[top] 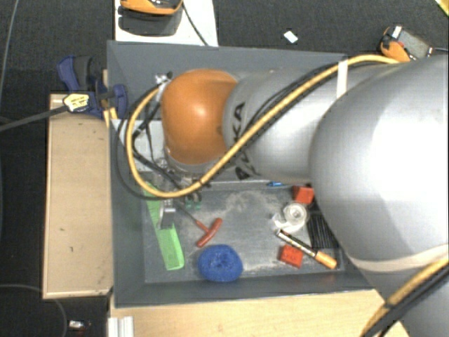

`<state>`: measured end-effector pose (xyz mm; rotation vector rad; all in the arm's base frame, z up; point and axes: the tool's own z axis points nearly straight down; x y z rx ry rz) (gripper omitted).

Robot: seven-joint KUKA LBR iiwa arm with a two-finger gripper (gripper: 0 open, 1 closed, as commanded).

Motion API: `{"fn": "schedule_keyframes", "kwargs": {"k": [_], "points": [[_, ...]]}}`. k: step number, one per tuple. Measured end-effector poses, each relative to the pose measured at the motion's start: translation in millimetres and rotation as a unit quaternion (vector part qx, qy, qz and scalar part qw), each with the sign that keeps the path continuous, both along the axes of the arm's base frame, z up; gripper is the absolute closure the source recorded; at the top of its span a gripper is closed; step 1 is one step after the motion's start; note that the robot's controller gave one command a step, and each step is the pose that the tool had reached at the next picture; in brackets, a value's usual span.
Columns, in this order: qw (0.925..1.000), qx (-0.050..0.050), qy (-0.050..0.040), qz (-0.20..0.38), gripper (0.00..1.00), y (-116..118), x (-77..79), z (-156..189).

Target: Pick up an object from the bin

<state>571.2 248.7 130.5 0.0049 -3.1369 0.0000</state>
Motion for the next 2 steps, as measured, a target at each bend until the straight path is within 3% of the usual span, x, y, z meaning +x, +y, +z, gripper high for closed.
{"fn": "schedule_keyframes", "kwargs": {"k": [1, 2], "points": [[1.0000, 0.001, -0.0034, -0.003, 0.00, -0.7, 2.4, 3.7], [0.9944, 0.002, -0.0057, 0.106, 0.00, -52.4, -17.0, -32.6]]}}
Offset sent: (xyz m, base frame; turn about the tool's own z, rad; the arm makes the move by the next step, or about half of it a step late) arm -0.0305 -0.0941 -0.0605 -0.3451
